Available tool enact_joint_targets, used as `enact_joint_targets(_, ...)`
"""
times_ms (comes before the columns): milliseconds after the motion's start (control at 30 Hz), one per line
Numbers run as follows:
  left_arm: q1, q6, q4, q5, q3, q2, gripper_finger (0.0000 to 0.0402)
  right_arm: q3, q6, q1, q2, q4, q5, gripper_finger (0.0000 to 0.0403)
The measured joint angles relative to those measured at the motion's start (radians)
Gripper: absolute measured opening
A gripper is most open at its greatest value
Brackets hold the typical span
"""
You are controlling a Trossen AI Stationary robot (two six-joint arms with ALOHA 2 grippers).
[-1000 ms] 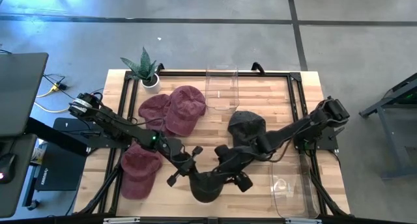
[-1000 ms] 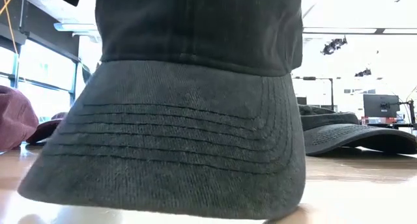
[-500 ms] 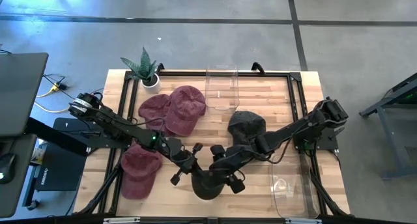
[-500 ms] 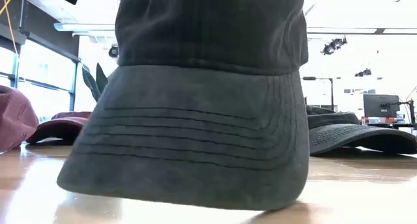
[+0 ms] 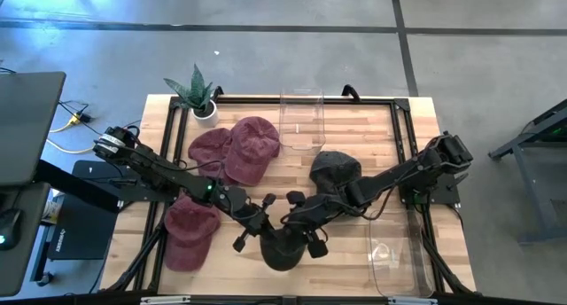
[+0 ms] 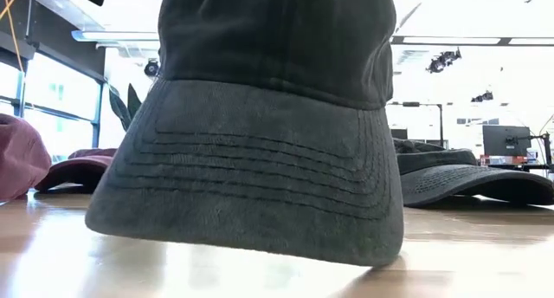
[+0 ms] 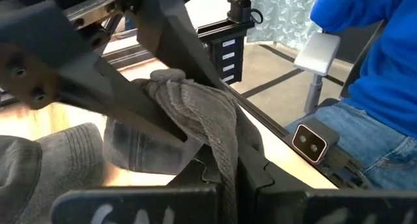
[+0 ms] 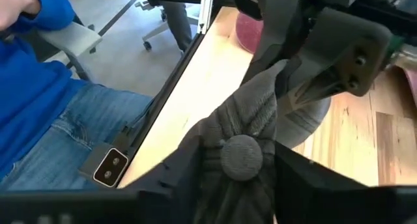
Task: Pick & Place hat
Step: Put the left black cap into the top transparent bin
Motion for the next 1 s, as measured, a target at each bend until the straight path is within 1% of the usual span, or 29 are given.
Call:
enact_joint_targets(67, 0.000, -0.016, 0.000, 0.006, 0.000, 0.000, 0.0005, 0.000, 0.000, 0.000, 0.000, -0.005, 0.000, 0.0103)
enact_joint_targets(133, 0.000, -0.031, 0.004, 0.020, 0.000, 0.000, 0.0015, 0.000, -0.008, 0.000, 0.000, -0.016, -0.002, 0.0067)
enact_joint_targets(200, 0.000, -0.044, 0.010, 0.037, 0.000, 0.000, 0.0037, 0.000, -0.022, 0.000, 0.000, -0.036, -0.017, 0.0030)
enact_joint_targets(267, 0.000, -0.046, 0.011, 0.055, 0.000, 0.000, 0.0067, 0.000, -0.027, 0.000, 0.001, -0.047, -0.032, 0.0011)
enact_joint_targets(367, 0.000, -0.045, 0.006, 0.101, 0.000, -0.003, 0.0117, 0.000, -0.012, 0.001, -0.006, -0.064, -0.028, 0.0021)
enact_joint_targets(467, 0.000, -0.014, -0.055, 0.144, 0.000, -0.045, 0.0163, 0.000, 0.005, 0.001, -0.039, -0.097, -0.017, 0.0024)
enact_joint_targets(600, 0.000, -0.018, -0.172, 0.122, 0.002, -0.147, 0.0207, 0.001, 0.002, 0.001, -0.117, -0.167, 0.041, 0.0007)
enact_joint_targets(700, 0.000, -0.014, -0.273, 0.057, 0.002, -0.245, 0.0223, 0.001, -0.001, -0.004, -0.190, -0.220, 0.123, 0.0014)
enact_joint_targets(800, 0.000, -0.014, -0.398, -0.009, 0.002, -0.343, 0.0226, 0.001, -0.040, -0.028, -0.264, -0.266, 0.207, 0.0015)
enact_joint_targets(900, 0.000, -0.024, -0.522, -0.077, 0.002, -0.414, 0.0226, 0.001, -0.070, -0.086, -0.331, -0.296, 0.268, 0.0006)
enact_joint_targets(1000, 0.000, -0.079, -0.633, -0.128, 0.002, -0.458, 0.0226, 0.001, -0.102, -0.169, -0.383, -0.301, 0.317, 0.0010)
